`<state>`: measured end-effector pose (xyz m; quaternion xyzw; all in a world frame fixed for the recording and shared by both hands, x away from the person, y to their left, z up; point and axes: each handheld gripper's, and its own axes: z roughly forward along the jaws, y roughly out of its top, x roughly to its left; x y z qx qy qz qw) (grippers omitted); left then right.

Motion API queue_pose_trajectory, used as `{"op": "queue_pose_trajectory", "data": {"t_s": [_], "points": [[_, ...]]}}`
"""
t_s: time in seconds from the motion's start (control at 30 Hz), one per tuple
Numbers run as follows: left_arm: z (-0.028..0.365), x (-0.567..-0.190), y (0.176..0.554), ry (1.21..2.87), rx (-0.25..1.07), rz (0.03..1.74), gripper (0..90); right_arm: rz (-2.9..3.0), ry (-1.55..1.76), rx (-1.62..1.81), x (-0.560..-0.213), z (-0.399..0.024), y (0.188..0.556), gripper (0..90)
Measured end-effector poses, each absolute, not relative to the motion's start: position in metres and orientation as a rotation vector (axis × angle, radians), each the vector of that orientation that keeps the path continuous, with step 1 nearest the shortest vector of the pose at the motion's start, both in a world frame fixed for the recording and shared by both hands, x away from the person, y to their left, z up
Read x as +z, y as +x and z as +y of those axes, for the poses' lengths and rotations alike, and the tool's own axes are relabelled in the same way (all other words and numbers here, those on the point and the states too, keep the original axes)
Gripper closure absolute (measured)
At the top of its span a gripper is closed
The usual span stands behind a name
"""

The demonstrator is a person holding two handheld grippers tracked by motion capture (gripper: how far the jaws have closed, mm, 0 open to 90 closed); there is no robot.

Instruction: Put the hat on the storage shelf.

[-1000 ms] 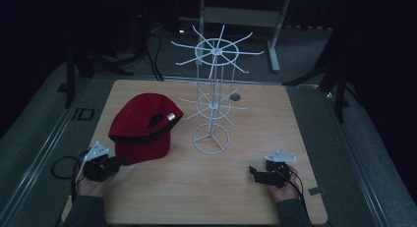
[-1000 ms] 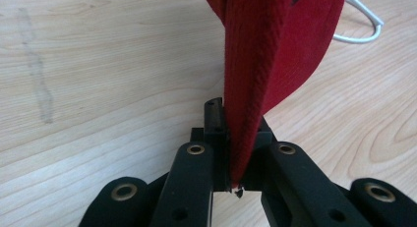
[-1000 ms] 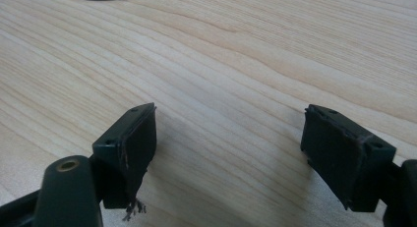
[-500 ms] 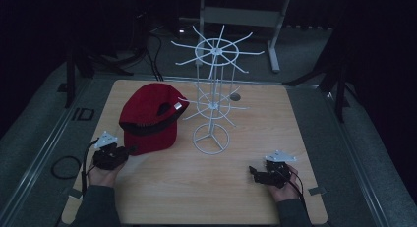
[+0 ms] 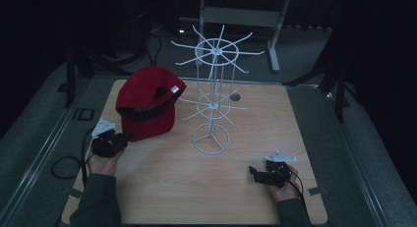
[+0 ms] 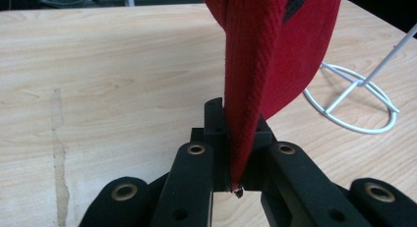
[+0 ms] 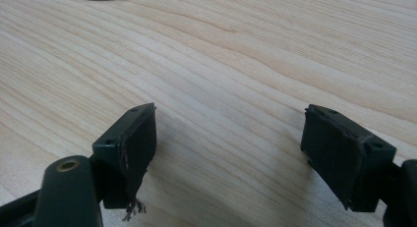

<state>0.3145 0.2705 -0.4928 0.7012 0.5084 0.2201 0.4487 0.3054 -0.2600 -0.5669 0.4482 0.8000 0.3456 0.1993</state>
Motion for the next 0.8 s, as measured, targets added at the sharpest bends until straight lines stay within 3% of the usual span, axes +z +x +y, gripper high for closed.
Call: {"op": "queue_pose_trajectory", "data": {"t_s": [0.8], "points": [[0.264,-0.452,0.329,1.670,0.658,1.250,86.2,2.239,1.251,0.967,-0.567,-0.260,0.306,20.9]]}}
